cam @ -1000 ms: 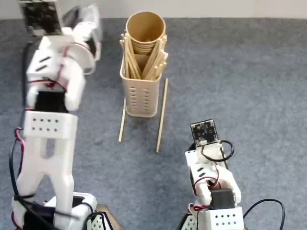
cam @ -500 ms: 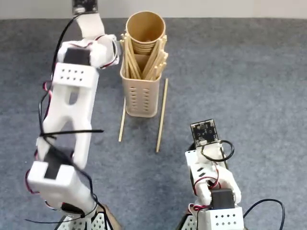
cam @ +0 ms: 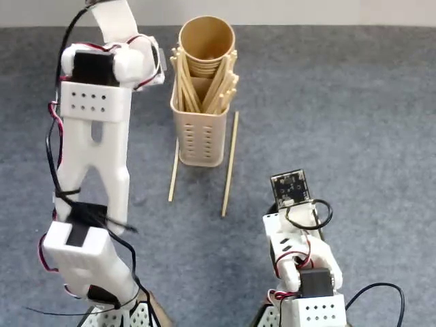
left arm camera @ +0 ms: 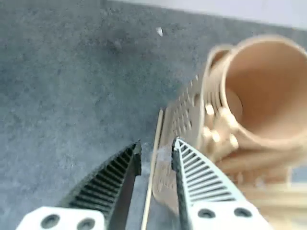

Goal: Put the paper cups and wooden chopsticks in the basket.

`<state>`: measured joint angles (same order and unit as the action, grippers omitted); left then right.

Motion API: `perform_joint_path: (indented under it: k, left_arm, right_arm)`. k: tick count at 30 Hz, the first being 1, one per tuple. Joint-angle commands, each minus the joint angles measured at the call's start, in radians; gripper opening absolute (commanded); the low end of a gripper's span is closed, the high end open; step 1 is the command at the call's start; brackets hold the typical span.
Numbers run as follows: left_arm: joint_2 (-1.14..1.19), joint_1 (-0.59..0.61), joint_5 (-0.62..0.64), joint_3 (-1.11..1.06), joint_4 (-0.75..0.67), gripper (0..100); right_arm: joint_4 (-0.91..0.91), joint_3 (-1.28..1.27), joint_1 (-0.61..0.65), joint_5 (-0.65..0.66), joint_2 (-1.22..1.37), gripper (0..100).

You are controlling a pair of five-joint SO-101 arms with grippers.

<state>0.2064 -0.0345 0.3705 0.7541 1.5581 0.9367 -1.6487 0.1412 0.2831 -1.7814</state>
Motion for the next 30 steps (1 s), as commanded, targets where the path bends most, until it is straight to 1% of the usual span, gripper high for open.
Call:
perform_joint_path:
  k: [1,5,13,18,23,26,28,30]
  left_arm:
    - [-0.059,-0.084,0.008,0.041,0.104,13]
    - [-0.054,-0.124,0.029,0.039,0.13,13]
    - [-0.035,-0.122,0.04,0.008,0.123,13]
    - [0.067,-0.117,0.035,-0.027,0.12,13]
    - [0.16,-0.116,0.035,-0.027,0.075,13]
    - [0.206,-0.116,0.035,-0.027,0.072,13]
    - [0.232,-0.107,0.034,-0.027,0.074,10]
    - [0.246,-0.085,0.008,-0.024,0.061,0]
  right_arm:
    - [-0.025,-0.059,0.01,0.021,-0.01,14.9]
    - [-0.025,-0.059,0.01,0.021,-0.01,14.9]
    - [-0.025,-0.059,0.01,0.021,-0.01,14.9]
    - [-0.025,-0.059,0.008,0.021,-0.01,14.9]
    - [-0.025,-0.061,0.008,0.021,-0.01,14.9]
    - [-0.025,-0.061,0.008,0.021,-0.01,14.9]
    - [-0.025,-0.061,0.008,0.021,-0.01,14.9]
    - [-0.025,-0.061,0.008,0.021,-0.01,14.9]
